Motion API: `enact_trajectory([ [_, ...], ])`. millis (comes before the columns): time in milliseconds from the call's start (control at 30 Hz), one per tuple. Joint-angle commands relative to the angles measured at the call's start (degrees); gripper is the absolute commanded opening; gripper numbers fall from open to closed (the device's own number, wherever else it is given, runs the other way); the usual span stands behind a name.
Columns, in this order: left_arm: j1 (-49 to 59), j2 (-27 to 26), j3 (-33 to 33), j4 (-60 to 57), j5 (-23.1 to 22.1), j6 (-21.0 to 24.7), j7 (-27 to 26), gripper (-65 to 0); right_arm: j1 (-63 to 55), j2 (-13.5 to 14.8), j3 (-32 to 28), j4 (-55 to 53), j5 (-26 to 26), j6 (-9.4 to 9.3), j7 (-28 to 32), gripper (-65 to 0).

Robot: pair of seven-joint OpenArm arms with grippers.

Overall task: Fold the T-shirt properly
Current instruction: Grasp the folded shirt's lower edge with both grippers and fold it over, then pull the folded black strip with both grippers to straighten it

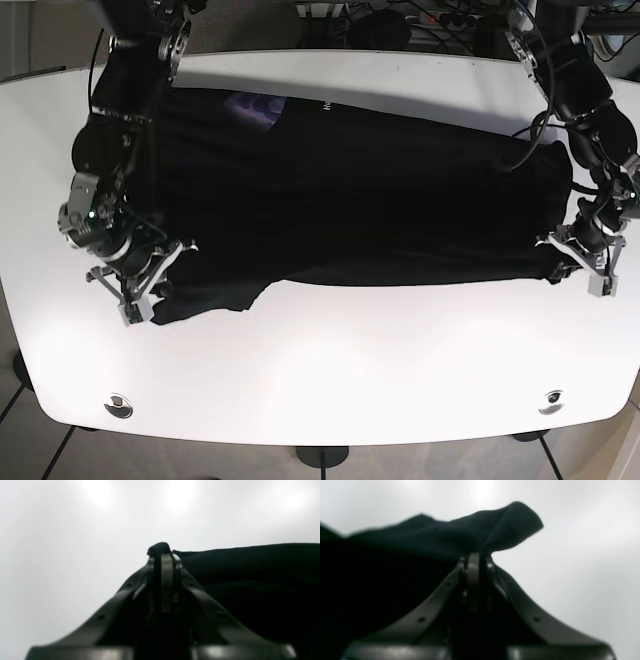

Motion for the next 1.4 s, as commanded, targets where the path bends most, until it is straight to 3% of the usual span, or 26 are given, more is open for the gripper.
enact_trajectory([
  [33,0.8,-1.16,-1.64,1.61,-0.41,-0.02,-0.96,-64.6,-2.91,-0.61,2.27,7.93,0.65,0.36,-2.53,-63.3],
  [233,5.55,-1.42,-2.43,1.52,-0.41,-0.02,-0.96,-64.6,-14.51,-3.33,2.44,19.09,0.65,0.28,-7.19,-63.3],
  [433,11.61,-1.51,-5.07,1.61,-0.33,-0.11,-0.96,-64.6,-24.09,-5.79,5.34,19.62,1.96,0.36,-7.19,-63.3],
  [567,14.6,-1.51,-5.51,1.61,-0.06,-0.11,-1.23,-64.6,-28.31,-5.79,7.37,19.36,5.57,0.01,-7.19,-63.1],
  [733,17.15,-1.6,-5.16,1.61,0.11,-0.11,-1.14,-63.7,-31.39,-6.06,7.54,19.27,5.92,-0.16,-6.75,-62.1],
  [800,17.5,-1.6,-4.98,1.61,0.38,-0.02,-0.79,-53.6,-32.8,-6.06,7.63,19.53,6.01,-0.25,-6.83,-51.2],
  [833,17.06,-1.6,-4.72,1.61,2.31,0.16,0.79,-40.4,-33.76,-5.88,8.16,19.97,6.18,-0.08,-6.83,-40.7],
  [900,16.8,-1.6,-4.72,3.72,6.27,0.07,2.64,-24.2,-34.82,-5.79,13.78,20.41,11.81,0.28,-6.83,-24.3],
  [967,17.5,-1.51,-4.8,11.37,6.79,-0.11,3.26,-24.7,-34.91,-3.16,18.0,20.32,20.51,0.28,-6.83,-16.8],
  [1100,18.12,-0.19,-4.45,25.17,6.71,-0.81,5.98,-25.3,-32.71,0.98,18.09,19.97,33.7,0.19,-6.92,-21.1],
  [1133,18.12,1.21,-4.19,25.96,6.71,-2.39,6.16,-25.3,-31.74,1.06,16.95,19.62,34.32,-0.25,-6.92,-22.2],
  [1200,18.03,3.76,-3.92,25.79,7.32,-6.66,6.42,-25.3,-30.25,0.8,13.61,17.42,34.14,-0.34,-7.01,-28.5],
  [1267,18.12,5.61,-4.01,23.41,7.32,-6.66,6.42,-25.4,-30.16,0.8,11.5,14.52,33.96,-0.34,-6.66,-38.2],
  [1367,19.44,5.7,-4.45,15.94,7.32,-6.61,6.07,-26.0,-30.25,0.45,9.12,9.69,29.22,-0.34,-4.64,-48.0],
  [1400,19.96,5.52,-4.98,12.69,7.23,-6.66,5.89,-29.6,-30.34,-0.17,8.69,7.05,25.88,-0.34,-2.79,-50.1],
])
